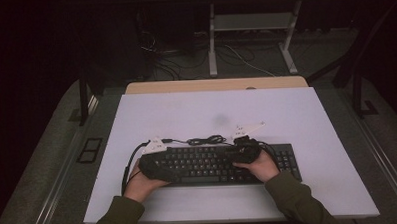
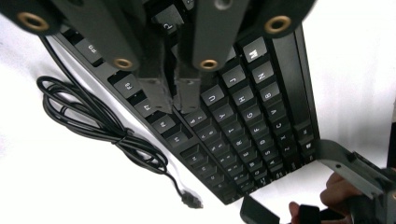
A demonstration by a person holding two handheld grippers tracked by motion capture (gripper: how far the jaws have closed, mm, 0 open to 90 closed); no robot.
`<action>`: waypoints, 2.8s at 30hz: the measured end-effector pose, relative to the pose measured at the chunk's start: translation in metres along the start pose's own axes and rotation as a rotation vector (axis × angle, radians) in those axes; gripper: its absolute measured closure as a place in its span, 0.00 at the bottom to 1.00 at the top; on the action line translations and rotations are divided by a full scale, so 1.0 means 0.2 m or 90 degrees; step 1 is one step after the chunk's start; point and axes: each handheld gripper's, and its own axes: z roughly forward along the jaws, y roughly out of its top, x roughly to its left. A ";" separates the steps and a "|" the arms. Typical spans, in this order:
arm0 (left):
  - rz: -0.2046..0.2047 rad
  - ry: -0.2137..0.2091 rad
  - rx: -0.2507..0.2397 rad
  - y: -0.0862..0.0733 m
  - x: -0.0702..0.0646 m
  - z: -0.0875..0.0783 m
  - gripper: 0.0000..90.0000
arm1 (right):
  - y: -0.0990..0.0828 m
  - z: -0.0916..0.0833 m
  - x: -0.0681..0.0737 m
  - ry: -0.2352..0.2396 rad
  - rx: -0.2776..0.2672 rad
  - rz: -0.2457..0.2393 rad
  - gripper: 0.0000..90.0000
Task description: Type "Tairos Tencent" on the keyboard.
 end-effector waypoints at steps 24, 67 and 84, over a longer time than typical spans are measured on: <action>0.000 0.001 -0.001 0.00 0.00 -0.01 0.01 | -0.02 0.05 0.01 -0.002 0.062 -0.026 0.99; 0.008 0.003 -0.003 0.01 0.00 -0.01 0.02 | 0.00 0.00 0.00 -0.004 0.013 -0.013 0.79; 0.010 0.007 -0.013 0.01 0.01 -0.05 0.16 | -0.01 -0.01 -0.03 -0.038 -0.009 0.011 0.40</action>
